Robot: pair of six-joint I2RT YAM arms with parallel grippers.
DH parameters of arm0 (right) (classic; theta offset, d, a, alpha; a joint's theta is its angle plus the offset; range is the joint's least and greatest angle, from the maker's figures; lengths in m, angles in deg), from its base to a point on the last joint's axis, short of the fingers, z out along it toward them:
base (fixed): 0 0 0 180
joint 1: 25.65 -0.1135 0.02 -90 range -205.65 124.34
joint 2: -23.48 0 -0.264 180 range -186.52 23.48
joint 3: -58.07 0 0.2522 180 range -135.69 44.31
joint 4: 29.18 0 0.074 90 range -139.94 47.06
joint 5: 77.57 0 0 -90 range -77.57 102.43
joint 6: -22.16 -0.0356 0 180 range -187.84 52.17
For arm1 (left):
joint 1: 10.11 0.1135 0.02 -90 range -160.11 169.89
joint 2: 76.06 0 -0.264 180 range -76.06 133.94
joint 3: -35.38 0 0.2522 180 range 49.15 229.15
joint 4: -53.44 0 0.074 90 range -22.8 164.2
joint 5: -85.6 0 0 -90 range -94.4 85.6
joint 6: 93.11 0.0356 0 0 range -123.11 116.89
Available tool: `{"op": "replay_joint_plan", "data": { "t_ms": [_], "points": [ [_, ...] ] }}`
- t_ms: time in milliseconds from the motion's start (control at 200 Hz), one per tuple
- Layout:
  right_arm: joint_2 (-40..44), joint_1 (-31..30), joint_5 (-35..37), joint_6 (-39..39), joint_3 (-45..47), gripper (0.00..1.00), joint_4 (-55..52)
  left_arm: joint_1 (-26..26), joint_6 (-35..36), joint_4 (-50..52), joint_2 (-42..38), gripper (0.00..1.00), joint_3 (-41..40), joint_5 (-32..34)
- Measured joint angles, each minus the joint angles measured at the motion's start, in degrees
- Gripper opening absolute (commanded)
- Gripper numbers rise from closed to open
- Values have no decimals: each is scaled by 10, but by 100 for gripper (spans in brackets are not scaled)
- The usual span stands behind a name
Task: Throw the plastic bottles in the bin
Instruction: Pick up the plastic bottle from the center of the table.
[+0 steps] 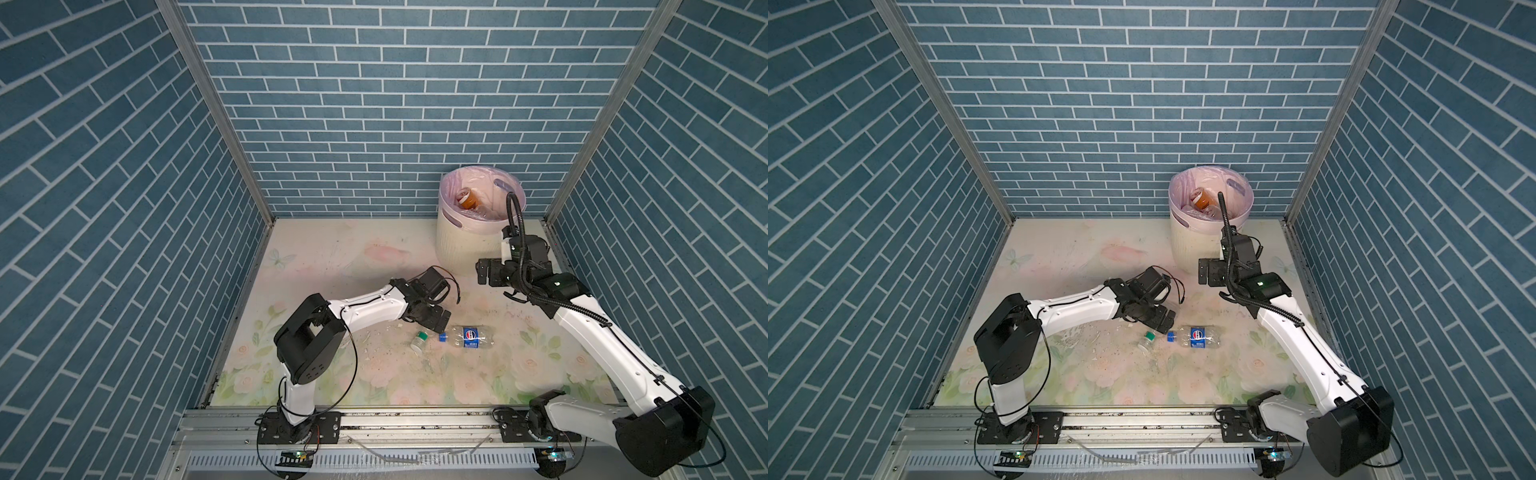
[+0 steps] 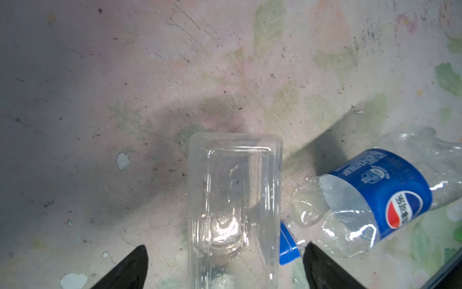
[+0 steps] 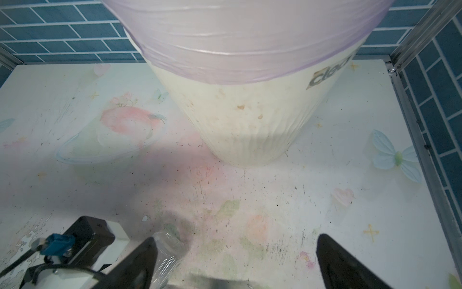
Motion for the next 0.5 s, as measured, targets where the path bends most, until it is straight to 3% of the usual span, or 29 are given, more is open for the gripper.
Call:
{"op": "replay_joint_plan", "data": {
  "t_ms": [165, 405, 500],
  "points": [
    [0, 12, -15, -10, 0, 99, 5, -2, -5, -23, 10, 88, -16, 14],
    [0, 17, -28, -14, 0, 99, 7, -2, -6, -41, 22, 65, -38, 30],
    [0, 19, -34, -15, 0, 99, 8, 2, -2, -54, 20, 60, -47, 31]
  ]
}}
